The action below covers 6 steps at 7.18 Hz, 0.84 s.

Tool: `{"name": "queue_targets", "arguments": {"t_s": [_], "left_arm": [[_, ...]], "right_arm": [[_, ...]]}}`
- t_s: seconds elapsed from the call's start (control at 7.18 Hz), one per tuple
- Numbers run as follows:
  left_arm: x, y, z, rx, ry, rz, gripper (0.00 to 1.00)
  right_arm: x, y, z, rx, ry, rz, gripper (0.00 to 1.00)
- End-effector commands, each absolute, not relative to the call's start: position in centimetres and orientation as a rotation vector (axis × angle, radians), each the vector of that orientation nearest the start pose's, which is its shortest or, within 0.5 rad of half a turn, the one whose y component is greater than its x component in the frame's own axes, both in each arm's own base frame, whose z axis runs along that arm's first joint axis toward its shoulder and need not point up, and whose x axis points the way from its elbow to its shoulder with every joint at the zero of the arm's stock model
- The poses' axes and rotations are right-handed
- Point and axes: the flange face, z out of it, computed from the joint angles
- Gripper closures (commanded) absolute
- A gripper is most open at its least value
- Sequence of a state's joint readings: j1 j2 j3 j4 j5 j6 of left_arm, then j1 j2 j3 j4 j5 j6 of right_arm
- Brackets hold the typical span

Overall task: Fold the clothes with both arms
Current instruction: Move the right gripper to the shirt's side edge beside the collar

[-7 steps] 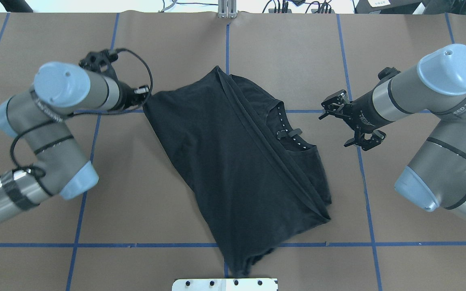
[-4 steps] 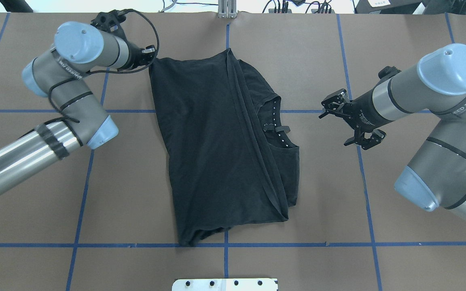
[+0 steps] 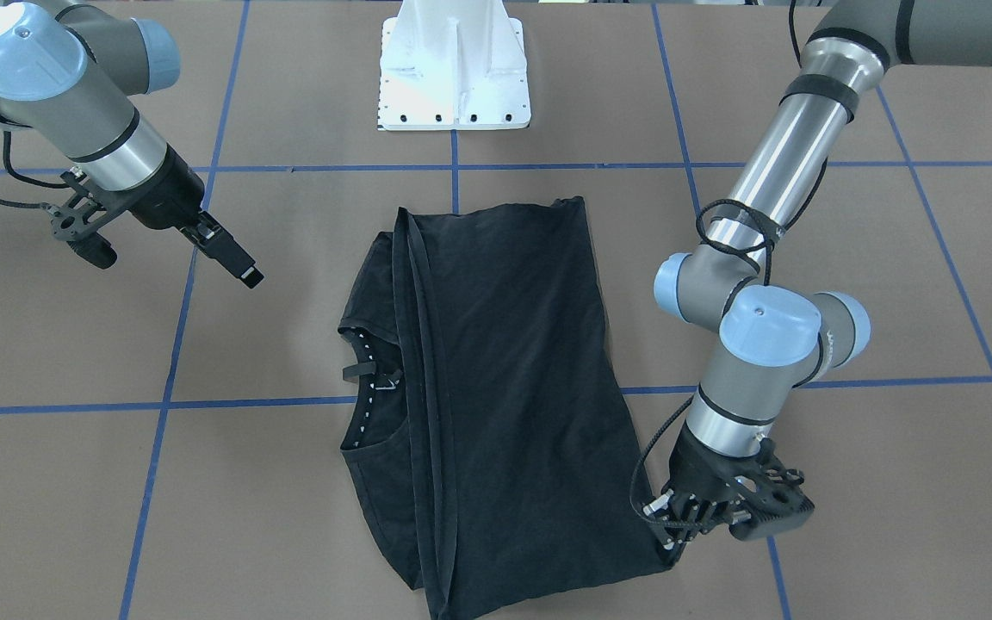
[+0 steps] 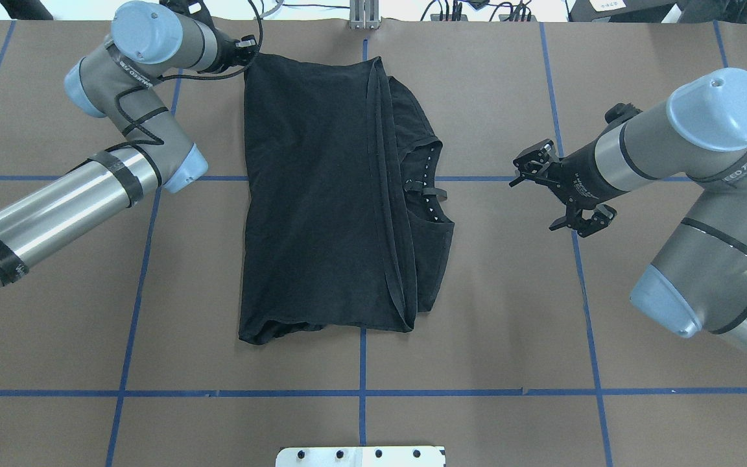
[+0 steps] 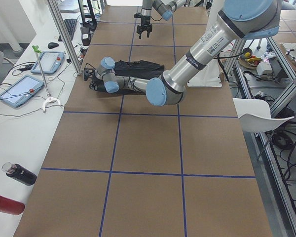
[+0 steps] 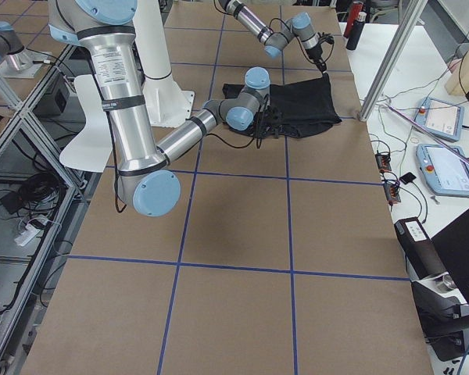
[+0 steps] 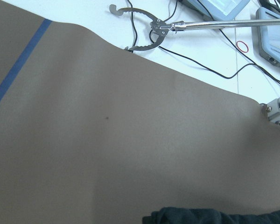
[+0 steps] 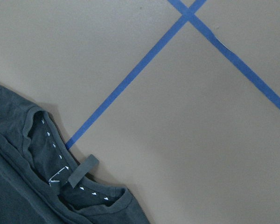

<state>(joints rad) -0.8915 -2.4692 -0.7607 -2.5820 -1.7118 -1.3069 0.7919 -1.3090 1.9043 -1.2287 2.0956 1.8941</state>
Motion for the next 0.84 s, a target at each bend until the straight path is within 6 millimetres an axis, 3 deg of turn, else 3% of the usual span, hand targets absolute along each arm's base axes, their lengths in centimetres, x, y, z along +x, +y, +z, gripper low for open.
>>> {"name": "queue_targets", "arguments": {"t_s": [0.0, 0.14, 0.28, 0.42, 0.56, 0.7], "left_arm": [[44.0, -75.0, 35.7, 0.53, 0.971, -0.466, 0.43], [44.1, -75.0, 35.2, 0.532, 0.98, -0.458, 0.02], [42.8, -75.5, 34.6, 0.529, 0.996, -0.457, 0.0], [40.3, -75.5, 33.5, 0.539, 1.031, -0.359, 0.0], [37.9, -71.1, 36.4, 0.522, 1.07, -0.3, 0.0], [36.3, -68.4, 36.1, 0.476, 1.088, -0.275, 0.0]], "right_arm": [[-34.1, -46.2, 31.8, -0.221, -1.033, 0.779, 0.0], [-34.4, -46.7, 30.3, -0.209, -1.057, 0.772, 0.0], [-35.1, -47.0, 28.1, -0.178, -1.09, 0.771, 0.0], [-37.5, -45.8, 26.7, -0.163, -1.103, 0.741, 0.0], [-40.5, -43.6, 26.2, -0.144, -1.101, 0.683, 0.0], [-42.5, -42.5, 24.2, -0.102, -1.126, 0.587, 0.0]]}}
